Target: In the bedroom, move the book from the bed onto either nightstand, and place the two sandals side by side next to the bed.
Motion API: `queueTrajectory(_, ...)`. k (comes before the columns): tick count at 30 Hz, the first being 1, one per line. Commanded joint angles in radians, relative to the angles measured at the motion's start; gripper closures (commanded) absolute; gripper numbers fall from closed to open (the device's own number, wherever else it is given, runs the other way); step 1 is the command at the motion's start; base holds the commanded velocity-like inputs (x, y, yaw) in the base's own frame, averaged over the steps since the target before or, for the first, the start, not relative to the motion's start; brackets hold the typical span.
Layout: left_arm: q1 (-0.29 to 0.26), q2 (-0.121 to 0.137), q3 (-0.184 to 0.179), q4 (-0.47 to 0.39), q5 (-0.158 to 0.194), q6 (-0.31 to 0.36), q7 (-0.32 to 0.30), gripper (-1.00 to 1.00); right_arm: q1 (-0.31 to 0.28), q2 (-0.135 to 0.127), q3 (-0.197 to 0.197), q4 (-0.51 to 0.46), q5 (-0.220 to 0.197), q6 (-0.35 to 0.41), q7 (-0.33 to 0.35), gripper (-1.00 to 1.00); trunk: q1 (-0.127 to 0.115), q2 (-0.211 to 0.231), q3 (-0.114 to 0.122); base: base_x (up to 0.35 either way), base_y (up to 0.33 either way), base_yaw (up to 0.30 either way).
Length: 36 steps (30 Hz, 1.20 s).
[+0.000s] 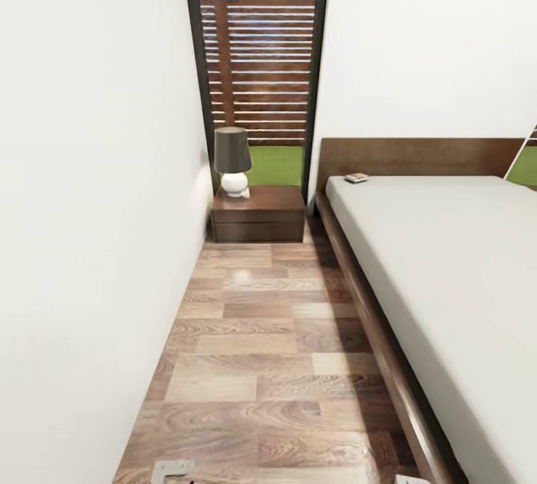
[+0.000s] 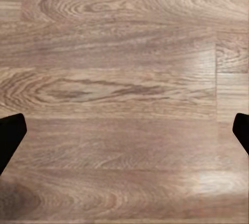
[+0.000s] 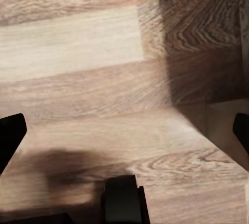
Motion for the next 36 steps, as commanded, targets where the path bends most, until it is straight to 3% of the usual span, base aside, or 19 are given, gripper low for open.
queueTrajectory(1,0.0,0.0,0.009,0.0,-0.006,-0.002,-0.003,-1.0,-0.001,-0.001,-0.009,0.003,0.009,-0.003,0.002,-1.0,0.0,0.0,-0.001,0.332,0.002,0.0)
queueTrajectory(36,0.0,0.0,0.009,0.0,-0.006,-0.002,-0.003,-1.0,-0.001,-0.001,-0.009,0.003,0.009,-0.003,0.002,-1.0,0.0,0.0,-0.001,0.332,0.0,0.0)
